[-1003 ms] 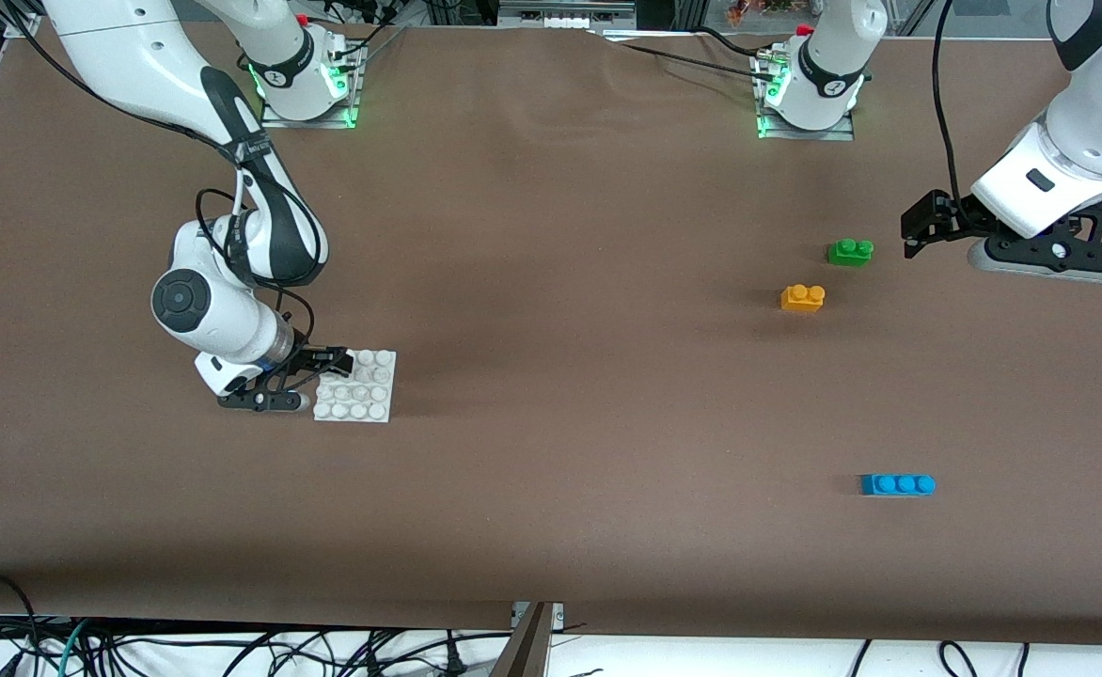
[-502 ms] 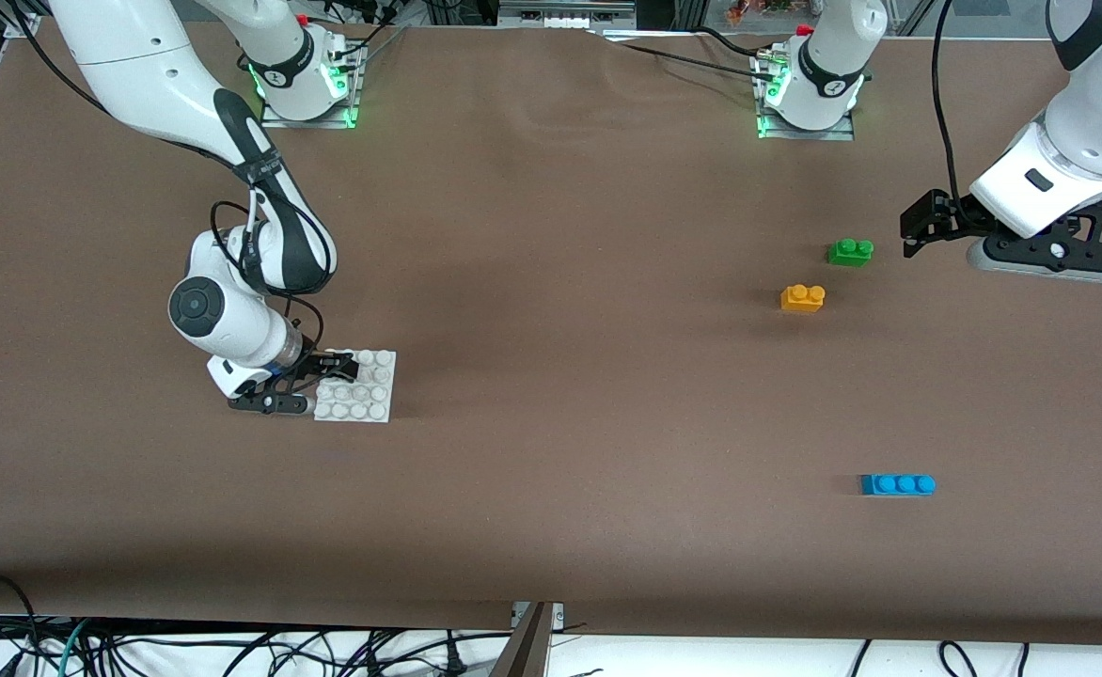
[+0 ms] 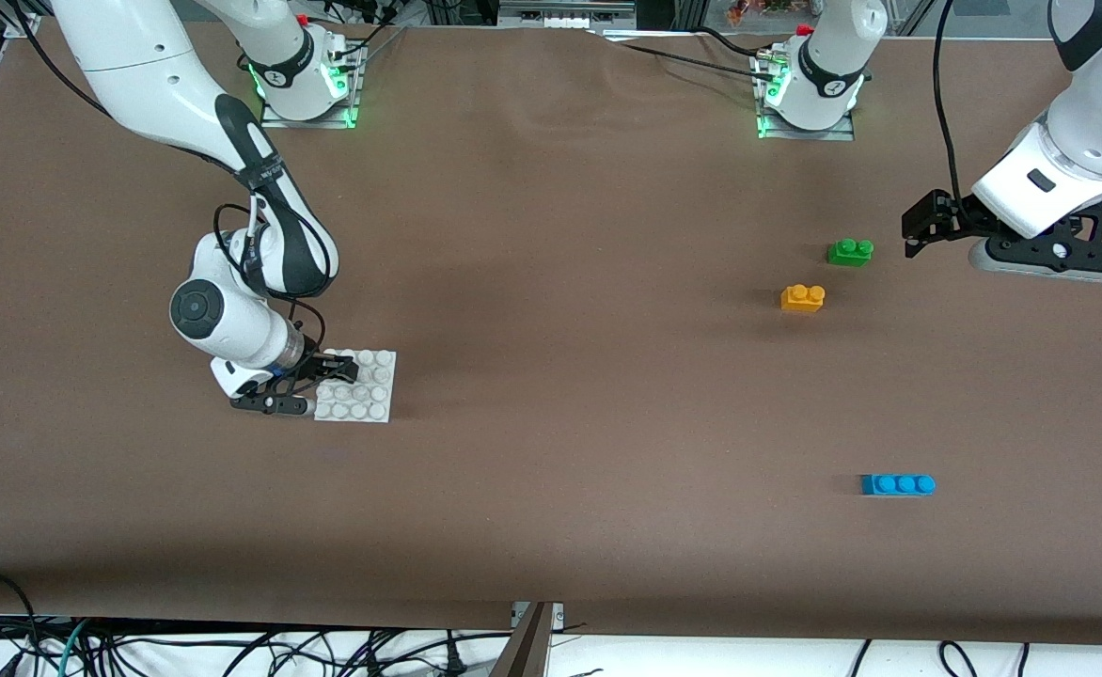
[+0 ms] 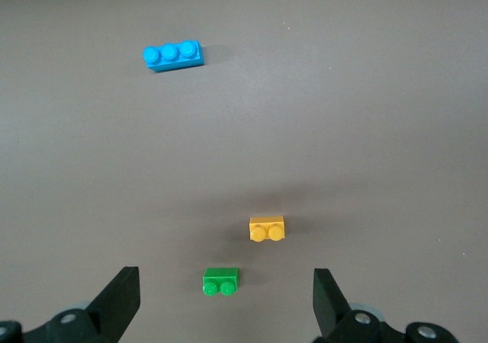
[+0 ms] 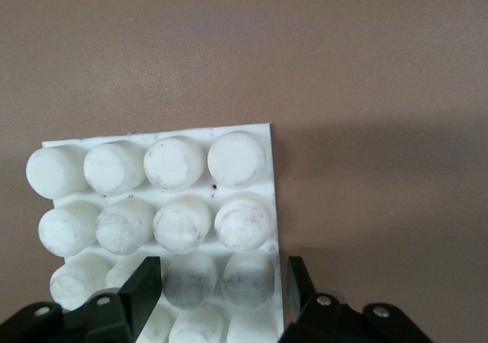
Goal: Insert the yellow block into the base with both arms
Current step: 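Grasp the edge of the white base plate with the right gripper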
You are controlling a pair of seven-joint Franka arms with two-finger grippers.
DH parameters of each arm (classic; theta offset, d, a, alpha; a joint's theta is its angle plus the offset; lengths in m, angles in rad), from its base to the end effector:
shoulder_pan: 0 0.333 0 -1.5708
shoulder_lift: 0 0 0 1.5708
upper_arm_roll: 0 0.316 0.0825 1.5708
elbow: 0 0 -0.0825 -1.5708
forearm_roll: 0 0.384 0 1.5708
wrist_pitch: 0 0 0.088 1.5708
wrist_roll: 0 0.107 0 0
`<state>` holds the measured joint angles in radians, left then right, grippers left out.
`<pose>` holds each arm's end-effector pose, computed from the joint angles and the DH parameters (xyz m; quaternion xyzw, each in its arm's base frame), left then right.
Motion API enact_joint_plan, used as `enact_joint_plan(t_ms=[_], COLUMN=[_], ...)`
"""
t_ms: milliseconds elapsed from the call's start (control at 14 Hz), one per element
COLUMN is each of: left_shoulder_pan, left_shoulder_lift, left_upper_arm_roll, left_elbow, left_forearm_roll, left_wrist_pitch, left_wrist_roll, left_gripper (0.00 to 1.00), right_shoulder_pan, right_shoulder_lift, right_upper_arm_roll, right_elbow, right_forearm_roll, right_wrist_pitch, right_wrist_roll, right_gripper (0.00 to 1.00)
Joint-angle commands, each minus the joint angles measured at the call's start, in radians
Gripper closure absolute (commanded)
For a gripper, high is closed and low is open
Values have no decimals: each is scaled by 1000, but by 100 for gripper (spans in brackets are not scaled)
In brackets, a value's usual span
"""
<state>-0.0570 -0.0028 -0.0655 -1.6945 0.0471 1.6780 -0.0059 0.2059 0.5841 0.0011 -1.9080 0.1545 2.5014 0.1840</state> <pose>0.5557 -0.0639 0.5767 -0.9978 0.0609 0.0053 0.0239 0.6167 0.1284 0.1890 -0.9976 0.0503 0.0045 0.0467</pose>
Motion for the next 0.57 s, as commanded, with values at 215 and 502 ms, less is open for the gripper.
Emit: enact_joint_plan(t_ms=[215, 502], left_shoulder_pan=[2, 6], left_shoulder_lift=[-2, -2], left_upper_arm_roll=[0, 0], left_elbow=[13, 13], left_forearm_roll=[20, 20], left_wrist_pitch=[-15, -15], left_wrist_roll=[10, 12], left_gripper=[0, 0], right_shoulder_pan=[-7, 36], right_shoulder_lift=[34, 43], right_upper_arm_roll=[59, 72], right_elbow=[1, 1], right_forearm_roll=[14, 13], right_wrist_pitch=[71, 119], right_wrist_roll=[21, 80], right_gripper=[28, 28])
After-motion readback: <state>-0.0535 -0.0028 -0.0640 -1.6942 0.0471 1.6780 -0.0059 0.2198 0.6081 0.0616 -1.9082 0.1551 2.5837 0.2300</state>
